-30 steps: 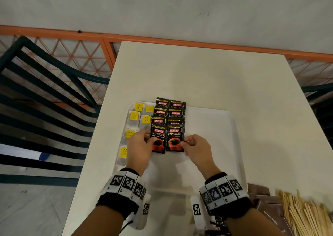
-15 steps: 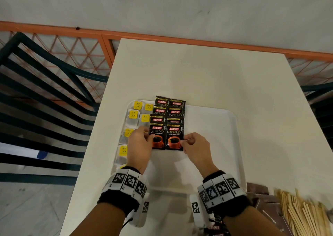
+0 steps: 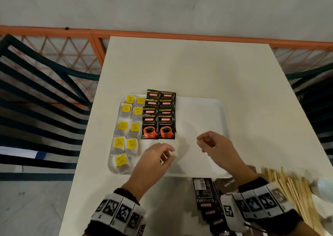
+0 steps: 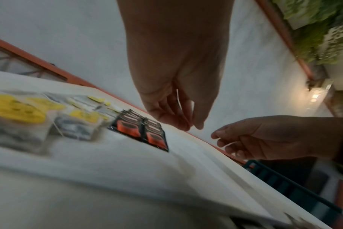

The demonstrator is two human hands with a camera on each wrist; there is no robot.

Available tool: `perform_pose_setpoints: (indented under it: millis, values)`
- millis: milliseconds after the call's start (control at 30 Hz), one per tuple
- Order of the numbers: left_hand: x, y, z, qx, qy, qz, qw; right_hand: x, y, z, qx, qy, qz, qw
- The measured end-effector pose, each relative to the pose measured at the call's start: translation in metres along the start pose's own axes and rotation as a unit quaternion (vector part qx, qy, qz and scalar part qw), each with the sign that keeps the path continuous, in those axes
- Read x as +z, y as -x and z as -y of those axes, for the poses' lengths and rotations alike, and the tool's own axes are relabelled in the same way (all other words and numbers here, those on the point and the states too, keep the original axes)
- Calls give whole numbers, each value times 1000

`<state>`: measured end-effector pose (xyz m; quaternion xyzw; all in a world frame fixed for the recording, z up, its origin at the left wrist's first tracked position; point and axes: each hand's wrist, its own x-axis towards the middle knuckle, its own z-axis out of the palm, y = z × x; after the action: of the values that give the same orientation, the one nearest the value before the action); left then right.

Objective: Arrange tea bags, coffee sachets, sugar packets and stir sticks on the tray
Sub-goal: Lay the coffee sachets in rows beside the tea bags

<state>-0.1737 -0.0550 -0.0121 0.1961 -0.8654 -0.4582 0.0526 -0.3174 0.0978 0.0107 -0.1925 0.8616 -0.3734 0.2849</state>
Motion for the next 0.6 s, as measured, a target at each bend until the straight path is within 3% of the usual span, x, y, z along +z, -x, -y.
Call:
perform_pose_setpoints:
  millis: [133, 233, 333, 433, 500, 600]
  values:
    - [29, 31, -13, 53, -65, 138, 987, -20, 44, -22, -33, 103, 41, 993]
    - [50, 46, -19, 86, -112, 195, 971, -26, 73, -42, -50, 197, 97, 974]
    - [69, 58, -24, 128, -163, 205, 957, -27, 99, -60, -120, 321, 140, 929]
    - [87, 67, -26, 159, -242, 216, 933, -28, 119, -75, -214, 430, 175, 860]
    - [95, 73, -28, 163, -287, 221, 918, -27, 127, -88, -224, 474, 242, 817]
    - [109, 82, -25, 139, -313, 209, 916, -22, 129, -98, -227, 537, 241, 776]
